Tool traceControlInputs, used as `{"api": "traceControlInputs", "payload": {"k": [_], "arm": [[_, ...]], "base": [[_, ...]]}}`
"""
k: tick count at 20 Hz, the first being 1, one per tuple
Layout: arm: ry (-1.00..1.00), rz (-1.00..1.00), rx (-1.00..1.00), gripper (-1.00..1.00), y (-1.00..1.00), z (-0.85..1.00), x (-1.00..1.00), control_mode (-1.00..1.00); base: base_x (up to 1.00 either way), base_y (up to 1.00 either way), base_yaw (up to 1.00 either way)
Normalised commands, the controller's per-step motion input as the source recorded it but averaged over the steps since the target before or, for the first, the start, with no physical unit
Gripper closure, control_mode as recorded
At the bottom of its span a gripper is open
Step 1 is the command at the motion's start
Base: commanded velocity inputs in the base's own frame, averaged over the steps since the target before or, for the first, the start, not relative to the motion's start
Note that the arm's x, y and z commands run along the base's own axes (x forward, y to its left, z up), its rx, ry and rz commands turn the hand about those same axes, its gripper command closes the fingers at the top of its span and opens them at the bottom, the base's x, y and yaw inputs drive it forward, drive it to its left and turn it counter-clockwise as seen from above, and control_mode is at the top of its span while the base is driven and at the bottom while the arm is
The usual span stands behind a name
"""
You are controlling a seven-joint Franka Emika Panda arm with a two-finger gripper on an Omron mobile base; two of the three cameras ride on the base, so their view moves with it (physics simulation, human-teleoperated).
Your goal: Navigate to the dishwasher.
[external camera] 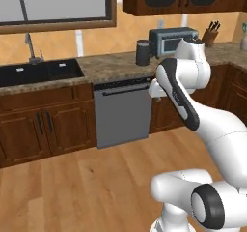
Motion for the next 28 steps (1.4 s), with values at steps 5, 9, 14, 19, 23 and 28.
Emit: {"api": "traceControlInputs", "payload": {"k": [5,9,14,19,23,28], "arm": [[0.0,0.0,0.0,-1.0,0.0,0.0,0.0,1.0],[0.0,0.0,0.0,-1.0,0.0,0.0,0.0,1.0],[0.0,0.0,0.0,-1.0,0.0,0.0,0.0,1.0],[0.0,0.0,0.0,-1.0,0.0,0.0,0.0,1.0],[0.0,0.0,0.0,-1.0,0.0,0.0,0.0,1.0],[0.0,0.0,0.0,-1.0,0.0,0.0,0.0,1.0]], "base": [[1.0,-0.48,0.23],[1.0,-0.48,0.21],[1.0,-0.52,0.2],[1.0,-0.24,0.03],[1.0,-0.05,0.02],[1.0,0.0,0.0]]}}
